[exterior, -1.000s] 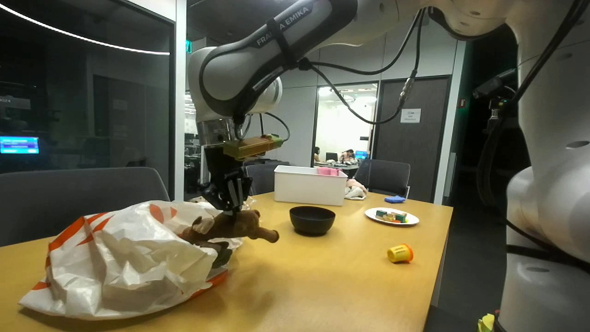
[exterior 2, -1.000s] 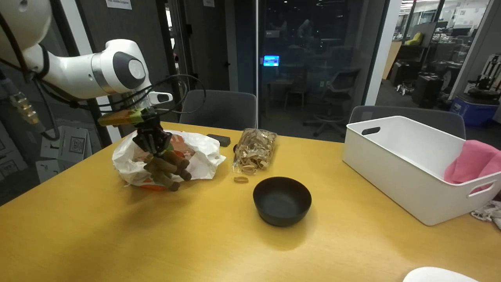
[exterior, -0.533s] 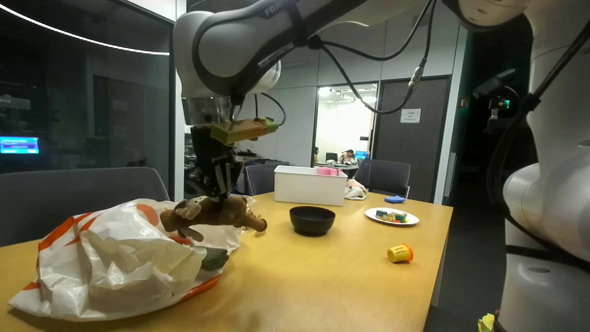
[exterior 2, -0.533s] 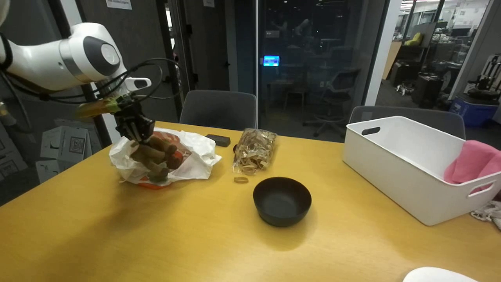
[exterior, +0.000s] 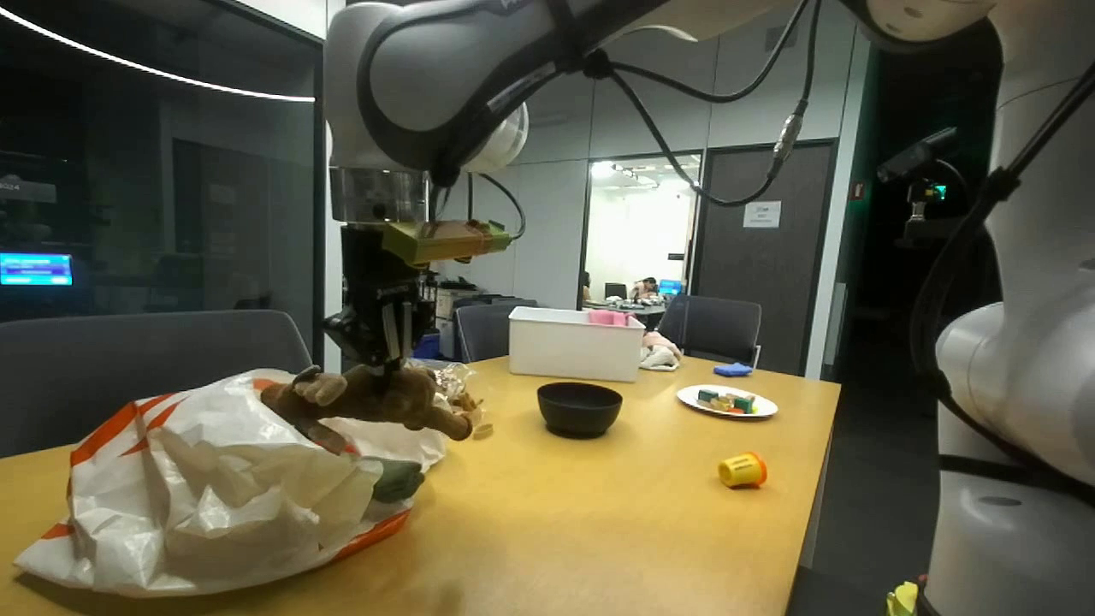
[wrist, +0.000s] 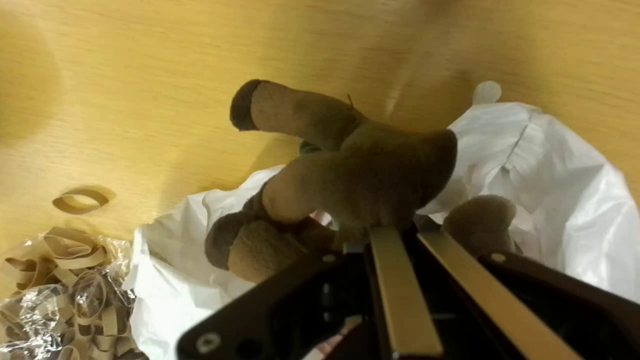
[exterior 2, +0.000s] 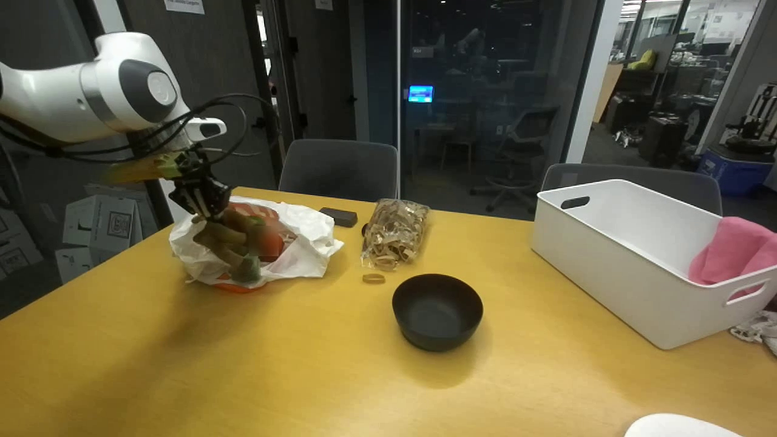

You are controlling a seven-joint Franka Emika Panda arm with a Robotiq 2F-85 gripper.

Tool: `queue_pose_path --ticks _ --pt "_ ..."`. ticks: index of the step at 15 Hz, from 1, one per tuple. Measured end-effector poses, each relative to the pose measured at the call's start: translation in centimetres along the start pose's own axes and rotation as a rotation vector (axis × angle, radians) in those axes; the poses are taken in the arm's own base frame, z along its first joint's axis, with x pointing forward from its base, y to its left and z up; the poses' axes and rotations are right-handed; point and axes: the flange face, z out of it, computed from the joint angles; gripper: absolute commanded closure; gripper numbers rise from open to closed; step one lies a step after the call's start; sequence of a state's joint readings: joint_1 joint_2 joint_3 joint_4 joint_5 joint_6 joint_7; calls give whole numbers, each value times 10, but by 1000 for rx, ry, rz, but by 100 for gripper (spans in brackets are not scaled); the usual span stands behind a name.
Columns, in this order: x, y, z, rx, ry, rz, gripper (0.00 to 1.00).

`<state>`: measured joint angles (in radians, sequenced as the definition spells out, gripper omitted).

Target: Put the toy vegetable, the contents of the black bowl and the toy moose into the plastic bag

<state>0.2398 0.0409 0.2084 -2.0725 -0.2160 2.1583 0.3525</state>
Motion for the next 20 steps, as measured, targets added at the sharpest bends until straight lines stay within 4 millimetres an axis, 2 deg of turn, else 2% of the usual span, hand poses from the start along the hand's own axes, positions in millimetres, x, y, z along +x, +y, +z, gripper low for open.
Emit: queue_pose_path --ticks 3,10,13,14,16,20 --pt "11 11 19 29 58 9 96" --pt "21 -21 43 141 138 13 98" --pt "24 -17 53 155 150 30 98" --pt "26 -7 56 163 157 49 98" --pt "35 26 58 189 183 96 98" --pt "44 112 68 242 209 191 98"
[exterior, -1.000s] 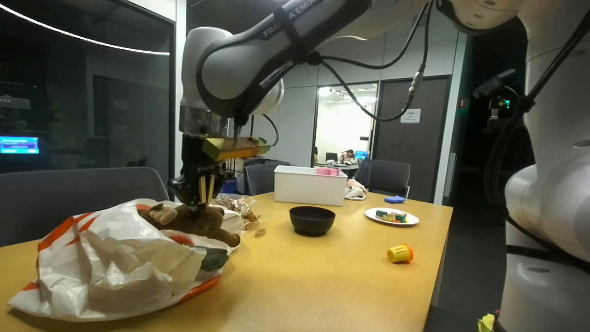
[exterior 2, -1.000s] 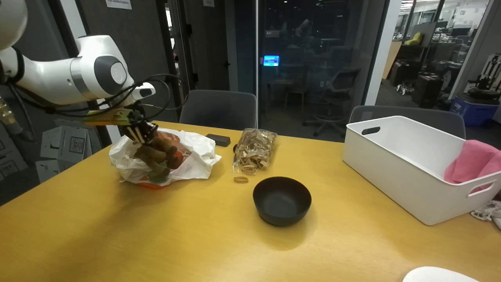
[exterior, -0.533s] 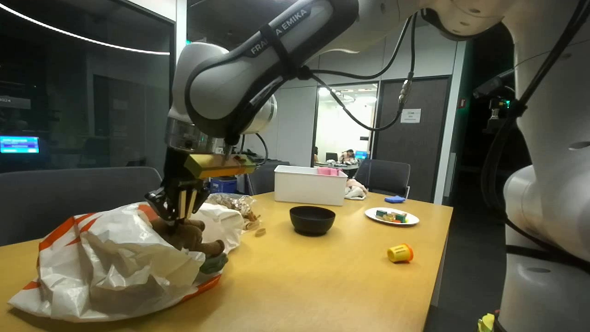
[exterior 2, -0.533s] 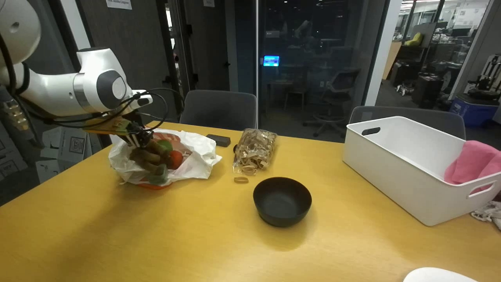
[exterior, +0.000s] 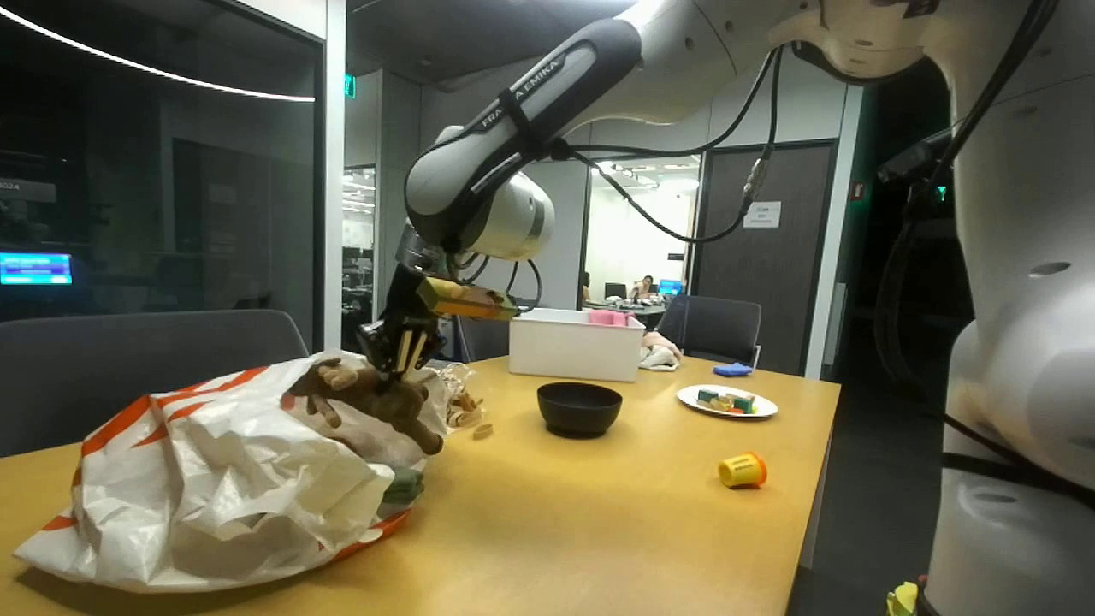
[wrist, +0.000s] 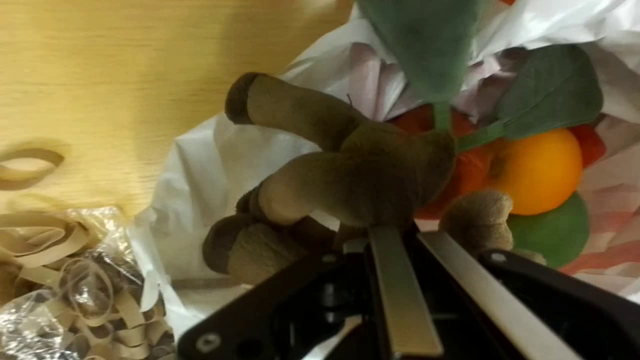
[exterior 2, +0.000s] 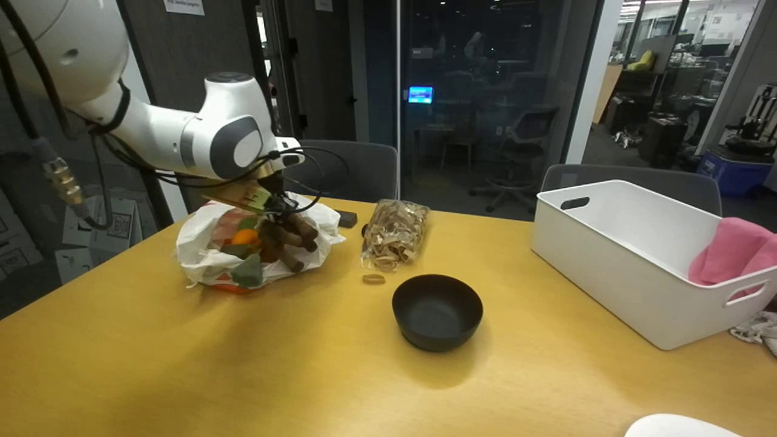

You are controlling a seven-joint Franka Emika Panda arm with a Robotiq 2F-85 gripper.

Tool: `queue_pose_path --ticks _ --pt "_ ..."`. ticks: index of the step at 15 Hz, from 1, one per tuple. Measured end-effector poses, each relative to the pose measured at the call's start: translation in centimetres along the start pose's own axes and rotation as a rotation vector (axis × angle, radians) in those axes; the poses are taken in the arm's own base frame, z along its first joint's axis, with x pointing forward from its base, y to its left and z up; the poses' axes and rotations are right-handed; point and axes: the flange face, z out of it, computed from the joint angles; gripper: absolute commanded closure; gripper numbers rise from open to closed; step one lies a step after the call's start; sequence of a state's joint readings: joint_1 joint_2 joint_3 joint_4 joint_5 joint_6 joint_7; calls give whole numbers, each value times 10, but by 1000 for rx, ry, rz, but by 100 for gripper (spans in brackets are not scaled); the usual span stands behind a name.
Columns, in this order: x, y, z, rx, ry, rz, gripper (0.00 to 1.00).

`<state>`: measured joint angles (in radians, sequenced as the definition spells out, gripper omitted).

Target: Put the toy vegetable, the contents of the black bowl and the toy moose into the plastic bag

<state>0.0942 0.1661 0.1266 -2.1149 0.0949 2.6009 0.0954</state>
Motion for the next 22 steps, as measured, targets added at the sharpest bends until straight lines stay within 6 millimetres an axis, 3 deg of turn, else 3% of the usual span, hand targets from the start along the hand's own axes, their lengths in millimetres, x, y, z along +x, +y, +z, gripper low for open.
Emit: queue_pose_path --ticks 3,7,12,18,19,22 --pt "5 35 -3 40 4 35 98" --pt "2 44 1 67 -18 17 98" --pt "-5 30 16 77 -58 -37 98" --pt "-2 -7 40 64 -71 -134 98" --pt "1 -14 43 58 -67 -151 68" --pt "10 -31 50 37 -59 -180 53"
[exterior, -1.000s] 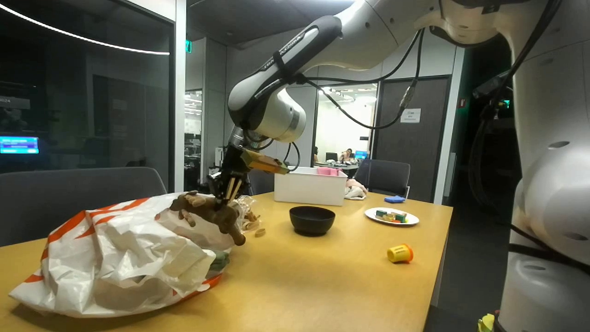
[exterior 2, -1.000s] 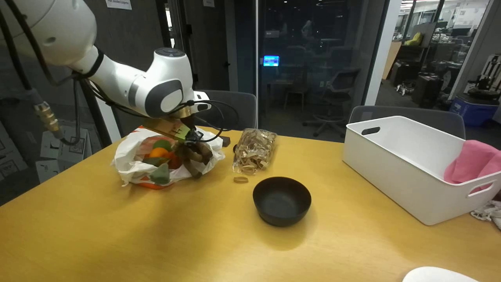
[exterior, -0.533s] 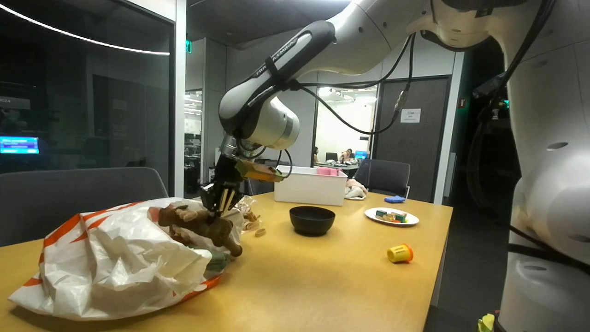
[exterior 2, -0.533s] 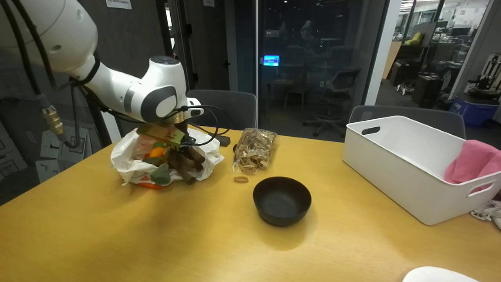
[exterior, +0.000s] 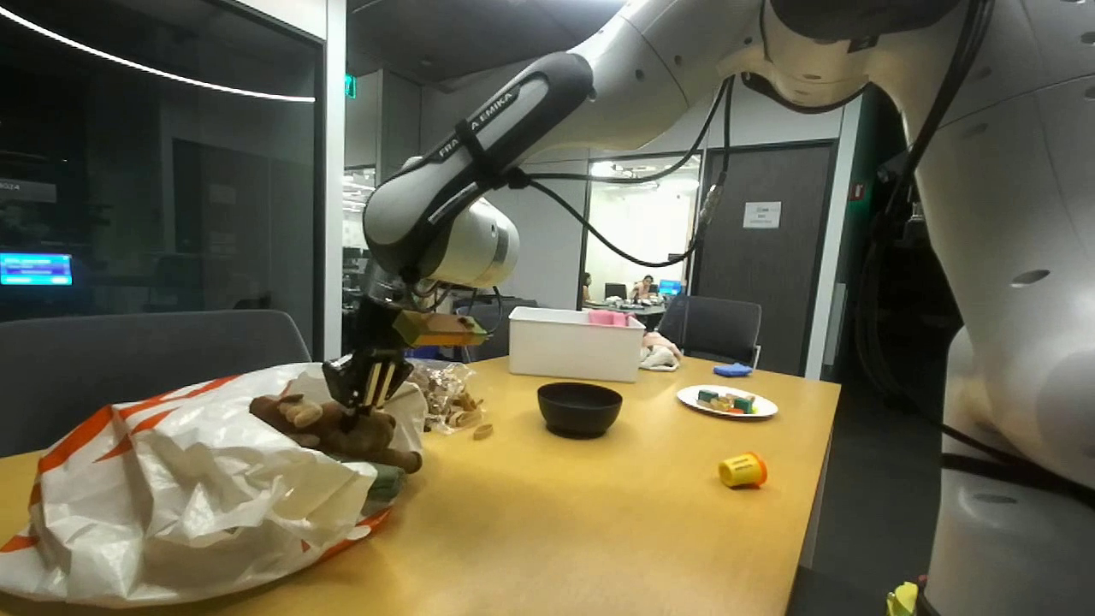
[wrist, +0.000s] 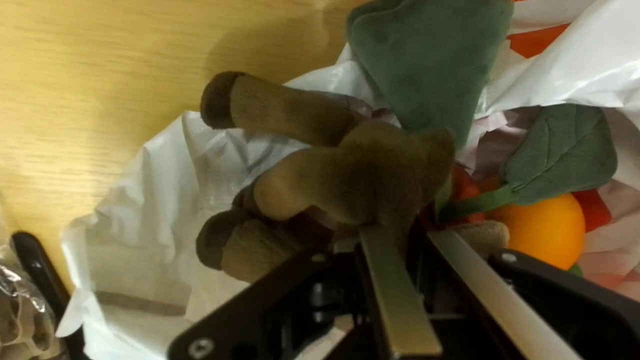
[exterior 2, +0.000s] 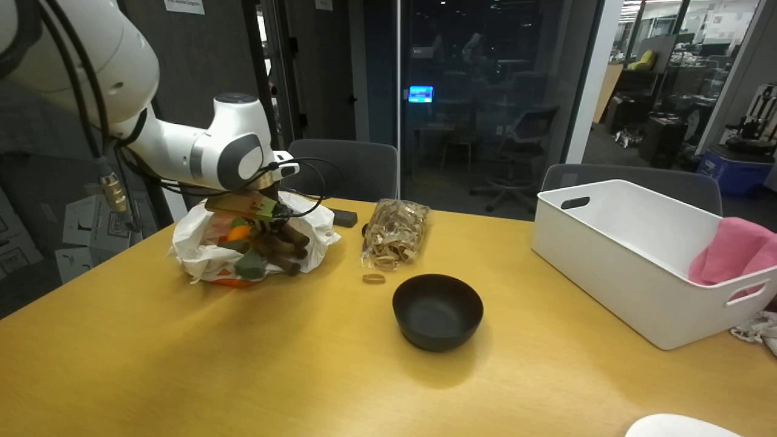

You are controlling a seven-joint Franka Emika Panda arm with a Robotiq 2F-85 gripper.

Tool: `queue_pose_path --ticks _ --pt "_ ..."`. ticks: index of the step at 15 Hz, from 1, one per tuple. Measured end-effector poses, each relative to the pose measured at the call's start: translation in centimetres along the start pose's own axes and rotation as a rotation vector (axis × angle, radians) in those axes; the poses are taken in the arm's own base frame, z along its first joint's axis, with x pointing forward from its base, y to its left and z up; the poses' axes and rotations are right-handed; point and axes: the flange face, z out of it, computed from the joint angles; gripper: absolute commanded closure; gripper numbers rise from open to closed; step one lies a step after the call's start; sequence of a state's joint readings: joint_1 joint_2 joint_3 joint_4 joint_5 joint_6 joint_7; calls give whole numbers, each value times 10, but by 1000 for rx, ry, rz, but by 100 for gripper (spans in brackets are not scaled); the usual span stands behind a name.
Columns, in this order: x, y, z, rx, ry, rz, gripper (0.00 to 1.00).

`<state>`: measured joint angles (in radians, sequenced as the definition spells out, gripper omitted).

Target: Put the toy vegetable, the contents of the black bowl and the toy moose into the plastic bag

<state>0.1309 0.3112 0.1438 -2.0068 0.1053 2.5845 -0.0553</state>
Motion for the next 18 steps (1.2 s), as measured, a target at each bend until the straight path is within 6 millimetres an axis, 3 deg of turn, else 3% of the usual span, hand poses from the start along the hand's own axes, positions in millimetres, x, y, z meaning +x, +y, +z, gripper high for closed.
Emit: queue_pose_path --ticks 2,7,10,13,18 --pt "6 -1 7 -17 -3 4 35" --pt "12 10 15 -57 -19 89 1" --pt "9 11 2 -92 -69 167 0" --pt "1 7 -29 -111 -162 235 0" --pt "-38 -1 -80 -129 -412 299 0"
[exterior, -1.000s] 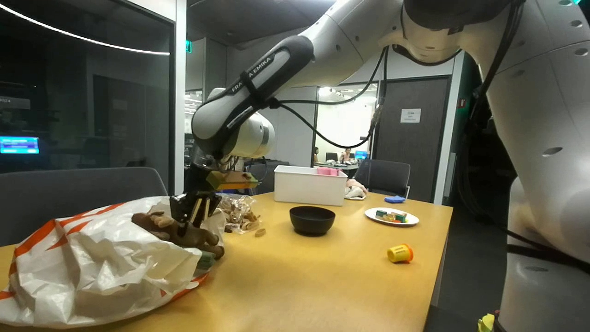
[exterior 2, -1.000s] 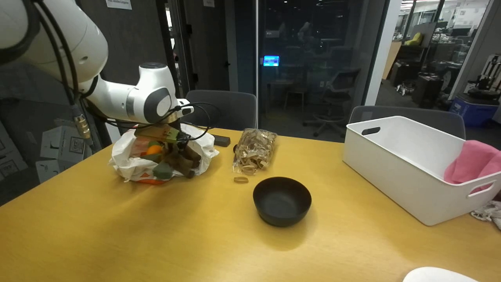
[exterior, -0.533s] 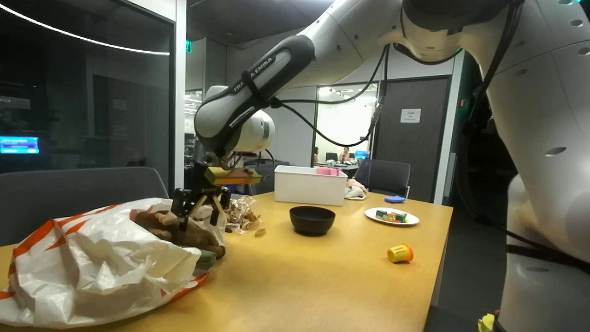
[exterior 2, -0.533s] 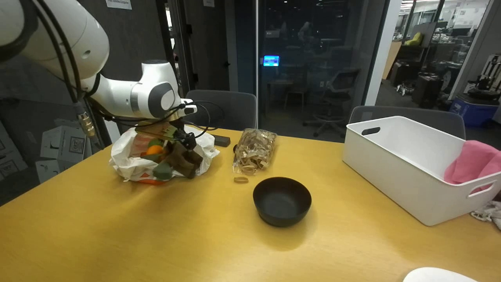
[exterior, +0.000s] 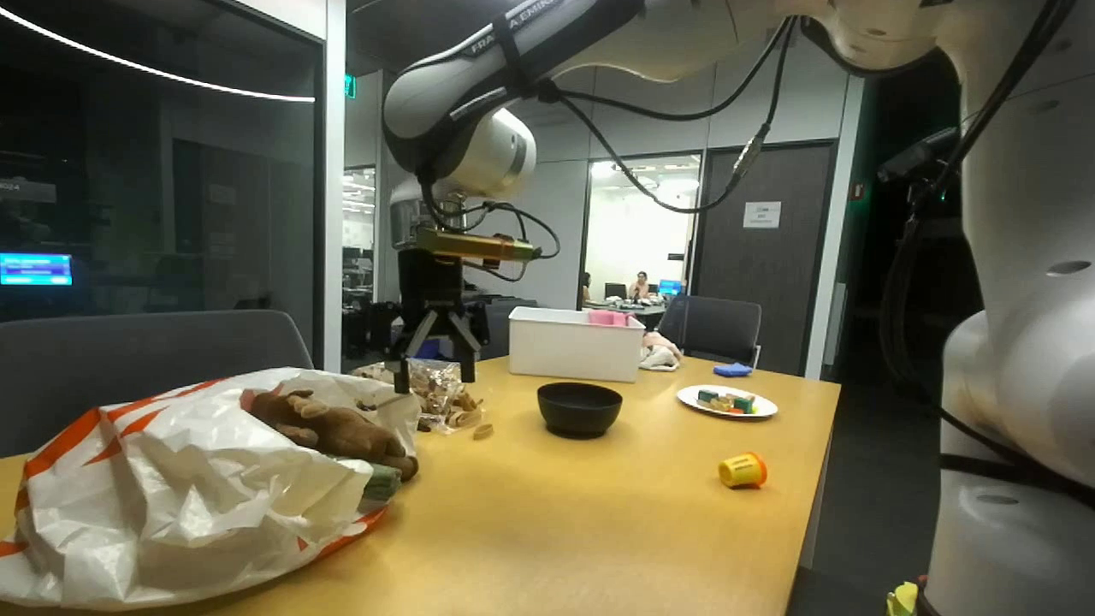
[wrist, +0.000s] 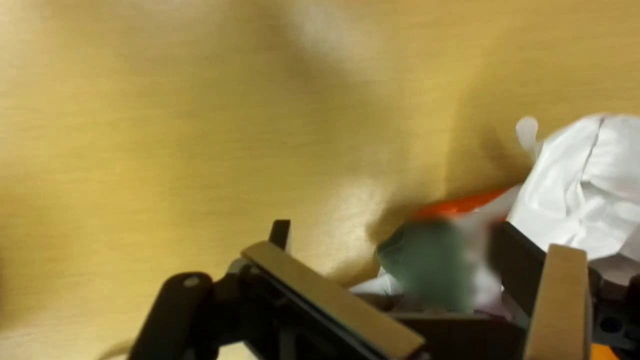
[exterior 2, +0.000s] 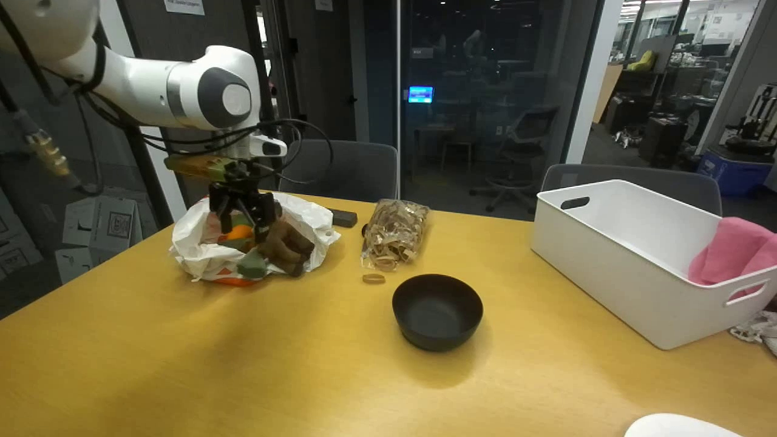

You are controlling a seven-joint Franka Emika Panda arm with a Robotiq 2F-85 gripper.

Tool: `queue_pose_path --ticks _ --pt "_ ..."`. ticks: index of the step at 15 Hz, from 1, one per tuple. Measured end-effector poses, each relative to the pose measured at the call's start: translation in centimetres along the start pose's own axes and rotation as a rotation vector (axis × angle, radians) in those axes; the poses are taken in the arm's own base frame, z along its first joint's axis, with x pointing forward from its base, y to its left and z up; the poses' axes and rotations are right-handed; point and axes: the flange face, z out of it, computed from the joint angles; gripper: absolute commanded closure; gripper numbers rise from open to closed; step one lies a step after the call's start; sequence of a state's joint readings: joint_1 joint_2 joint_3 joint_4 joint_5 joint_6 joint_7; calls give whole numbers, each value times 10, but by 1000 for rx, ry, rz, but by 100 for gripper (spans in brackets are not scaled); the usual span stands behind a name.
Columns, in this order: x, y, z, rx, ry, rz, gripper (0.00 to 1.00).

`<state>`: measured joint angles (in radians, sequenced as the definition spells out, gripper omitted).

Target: Put the toy vegetable, the contents of the black bowl and the toy moose into the plastic bag

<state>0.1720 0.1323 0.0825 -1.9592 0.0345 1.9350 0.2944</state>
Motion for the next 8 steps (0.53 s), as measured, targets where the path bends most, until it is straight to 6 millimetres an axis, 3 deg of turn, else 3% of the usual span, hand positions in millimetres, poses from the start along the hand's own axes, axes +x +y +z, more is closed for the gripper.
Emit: queue_pose_path --ticks 8 --pt "-80 -7 44 -37 -176 -206 0"
